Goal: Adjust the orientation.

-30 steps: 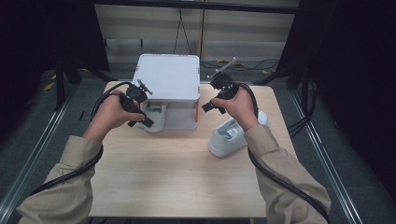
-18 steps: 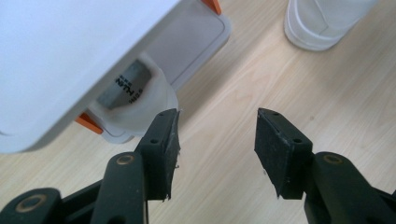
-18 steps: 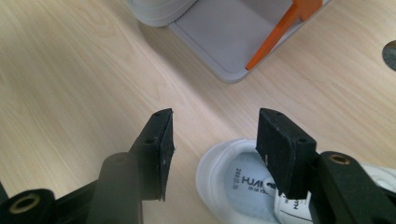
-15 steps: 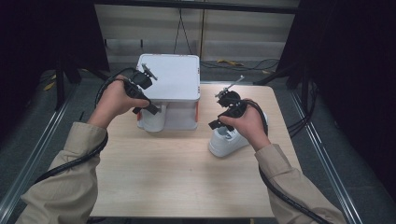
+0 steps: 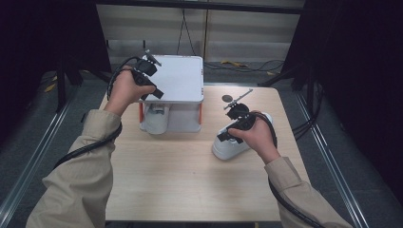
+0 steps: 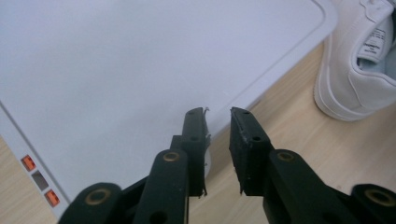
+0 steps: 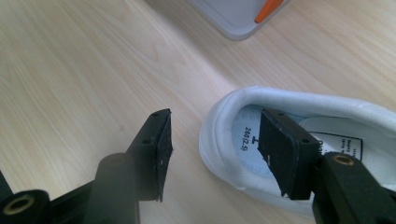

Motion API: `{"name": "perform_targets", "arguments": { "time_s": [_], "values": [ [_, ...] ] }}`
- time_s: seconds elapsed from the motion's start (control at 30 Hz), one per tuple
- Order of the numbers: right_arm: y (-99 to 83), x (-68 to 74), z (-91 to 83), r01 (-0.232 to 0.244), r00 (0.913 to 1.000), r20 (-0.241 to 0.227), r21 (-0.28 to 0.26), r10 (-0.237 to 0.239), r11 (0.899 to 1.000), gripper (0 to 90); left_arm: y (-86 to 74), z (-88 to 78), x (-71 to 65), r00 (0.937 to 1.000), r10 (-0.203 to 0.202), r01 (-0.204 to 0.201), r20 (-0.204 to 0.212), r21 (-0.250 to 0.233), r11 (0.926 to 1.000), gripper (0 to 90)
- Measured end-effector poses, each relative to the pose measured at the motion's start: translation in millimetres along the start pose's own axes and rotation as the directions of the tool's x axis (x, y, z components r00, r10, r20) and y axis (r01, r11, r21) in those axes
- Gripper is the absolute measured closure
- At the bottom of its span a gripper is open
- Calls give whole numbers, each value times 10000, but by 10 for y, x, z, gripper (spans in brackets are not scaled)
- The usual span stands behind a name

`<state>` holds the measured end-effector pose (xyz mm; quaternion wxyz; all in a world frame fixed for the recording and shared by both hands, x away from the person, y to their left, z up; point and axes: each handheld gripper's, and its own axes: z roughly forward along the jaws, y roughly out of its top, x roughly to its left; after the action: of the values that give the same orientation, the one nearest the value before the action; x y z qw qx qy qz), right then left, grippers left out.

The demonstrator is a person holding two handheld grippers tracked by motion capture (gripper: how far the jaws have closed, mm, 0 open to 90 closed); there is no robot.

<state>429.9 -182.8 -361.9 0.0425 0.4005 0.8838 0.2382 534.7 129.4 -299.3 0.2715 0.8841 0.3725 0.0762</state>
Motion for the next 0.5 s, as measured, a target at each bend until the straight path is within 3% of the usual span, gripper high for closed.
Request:
{"name": "perform_targets", "arguments": {
  "time_s": [0.3,0.4,0.5],
  "values": [
    [-25,-14,53,-15,10000,16,129,14,9999,434,63,149,48,9991,-128,121,-415,-158,9998,825],
    [-26,-17,71,-25,10000,63,243,23,9997,429,65,187,53,9977,19,-27,-682,-125,9999,847],
    [-37,-32,90,-76,9999,76,263,74,9996,428,53,217,64,9979,-39,28,-648,-172,9998,866]
  ]
}}
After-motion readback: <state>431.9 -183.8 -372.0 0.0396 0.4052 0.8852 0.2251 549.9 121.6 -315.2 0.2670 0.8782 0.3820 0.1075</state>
